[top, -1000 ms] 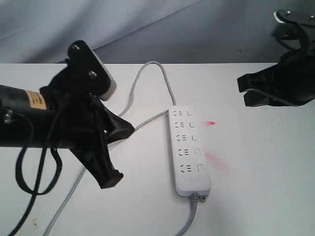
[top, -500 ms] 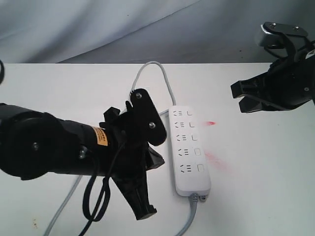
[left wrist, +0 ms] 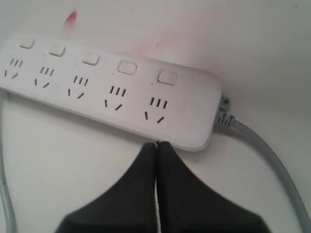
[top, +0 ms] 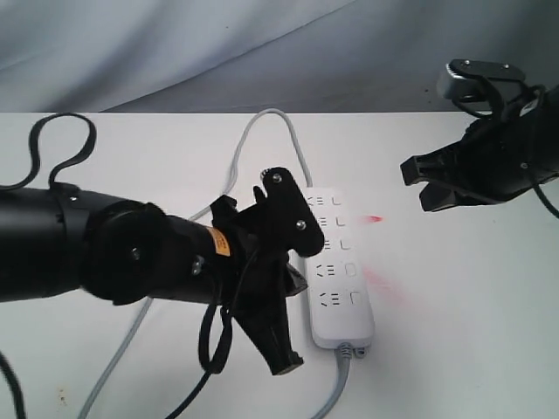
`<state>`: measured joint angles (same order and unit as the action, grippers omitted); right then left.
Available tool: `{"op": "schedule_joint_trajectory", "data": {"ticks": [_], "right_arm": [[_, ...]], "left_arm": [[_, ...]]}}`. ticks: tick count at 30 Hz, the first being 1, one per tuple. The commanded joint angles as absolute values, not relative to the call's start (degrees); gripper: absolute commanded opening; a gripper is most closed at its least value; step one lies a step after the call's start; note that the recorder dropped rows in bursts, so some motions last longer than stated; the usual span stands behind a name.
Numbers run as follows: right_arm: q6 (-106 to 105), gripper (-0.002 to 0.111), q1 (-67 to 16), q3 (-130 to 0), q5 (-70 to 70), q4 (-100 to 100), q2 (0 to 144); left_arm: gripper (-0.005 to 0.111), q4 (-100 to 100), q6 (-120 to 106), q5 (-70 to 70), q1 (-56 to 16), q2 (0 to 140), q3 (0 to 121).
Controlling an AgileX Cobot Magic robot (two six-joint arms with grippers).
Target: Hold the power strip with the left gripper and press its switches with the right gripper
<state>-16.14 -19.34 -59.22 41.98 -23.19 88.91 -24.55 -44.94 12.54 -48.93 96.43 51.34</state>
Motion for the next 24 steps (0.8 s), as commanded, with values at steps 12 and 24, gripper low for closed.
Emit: {"op": "schedule_joint_trajectory", "data": {"ticks": [12, 24], "right_arm": [[-21.0, 0.000, -12.4, -86.6, 58.6, -32.7, 111.8], [-22.8, 0.000, -12.3, -98.1, 67.6, -36.8, 123.6]], "left_arm": [[0.000, -21.7, -45.3, 16.2, -49.3, 112.3, 62.3], [0.000, -21.7, -50.1, 15.4, -49.3, 115.3, 62.3]]}}
